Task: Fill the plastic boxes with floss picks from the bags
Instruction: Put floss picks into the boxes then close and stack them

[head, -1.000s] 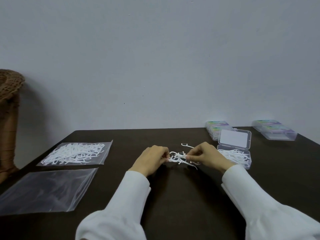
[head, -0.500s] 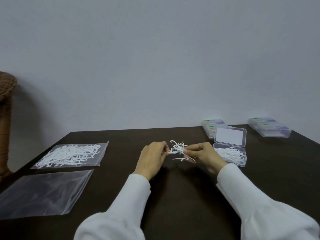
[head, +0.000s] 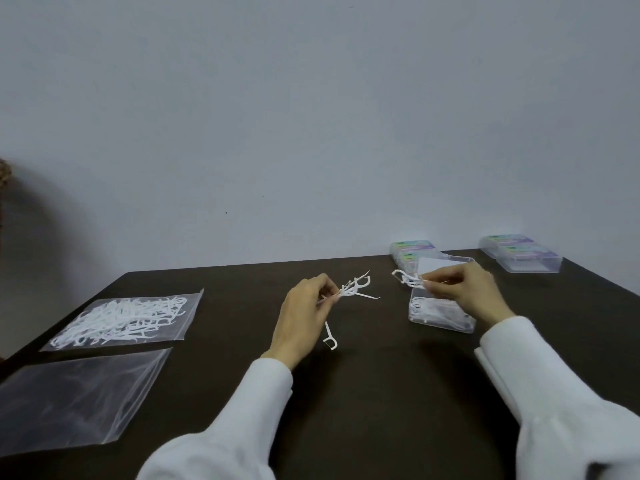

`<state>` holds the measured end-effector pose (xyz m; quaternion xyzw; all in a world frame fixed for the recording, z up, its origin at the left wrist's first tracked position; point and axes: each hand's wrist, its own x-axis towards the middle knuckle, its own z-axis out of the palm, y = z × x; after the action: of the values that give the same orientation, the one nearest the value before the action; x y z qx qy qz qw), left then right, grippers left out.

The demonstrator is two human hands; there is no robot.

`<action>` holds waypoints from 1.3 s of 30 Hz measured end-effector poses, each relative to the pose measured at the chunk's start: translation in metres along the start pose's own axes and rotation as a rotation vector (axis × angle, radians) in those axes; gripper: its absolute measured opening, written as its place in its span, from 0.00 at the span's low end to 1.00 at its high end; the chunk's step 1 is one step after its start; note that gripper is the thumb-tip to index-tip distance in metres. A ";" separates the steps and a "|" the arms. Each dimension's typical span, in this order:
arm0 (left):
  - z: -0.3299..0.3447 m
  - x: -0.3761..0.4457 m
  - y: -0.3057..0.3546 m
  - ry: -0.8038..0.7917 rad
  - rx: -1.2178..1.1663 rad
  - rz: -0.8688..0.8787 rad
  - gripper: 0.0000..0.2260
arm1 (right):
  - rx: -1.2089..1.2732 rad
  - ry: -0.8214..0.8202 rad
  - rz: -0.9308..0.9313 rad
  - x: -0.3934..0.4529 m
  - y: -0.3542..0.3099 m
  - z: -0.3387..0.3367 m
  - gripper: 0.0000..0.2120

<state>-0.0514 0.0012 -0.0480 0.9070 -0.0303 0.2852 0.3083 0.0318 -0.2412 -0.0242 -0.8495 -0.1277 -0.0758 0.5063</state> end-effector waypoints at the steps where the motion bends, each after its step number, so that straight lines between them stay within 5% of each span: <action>1: 0.005 0.002 0.003 -0.020 -0.043 -0.002 0.02 | -0.073 0.003 -0.019 0.001 0.005 -0.009 0.09; 11: 0.056 0.033 0.042 -0.140 -0.144 0.147 0.01 | -0.322 -0.165 -0.098 0.010 0.026 -0.029 0.13; 24: 0.100 0.054 0.061 -0.296 -0.152 0.128 0.03 | -0.257 -0.068 0.026 0.013 0.040 -0.050 0.05; 39: 0.099 0.052 0.050 -0.242 -0.325 0.043 0.07 | -0.404 -0.142 -0.081 0.010 0.039 -0.042 0.10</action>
<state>0.0300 -0.0905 -0.0569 0.8721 -0.1323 0.1719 0.4386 0.0530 -0.2939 -0.0342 -0.9312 -0.1791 -0.0600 0.3119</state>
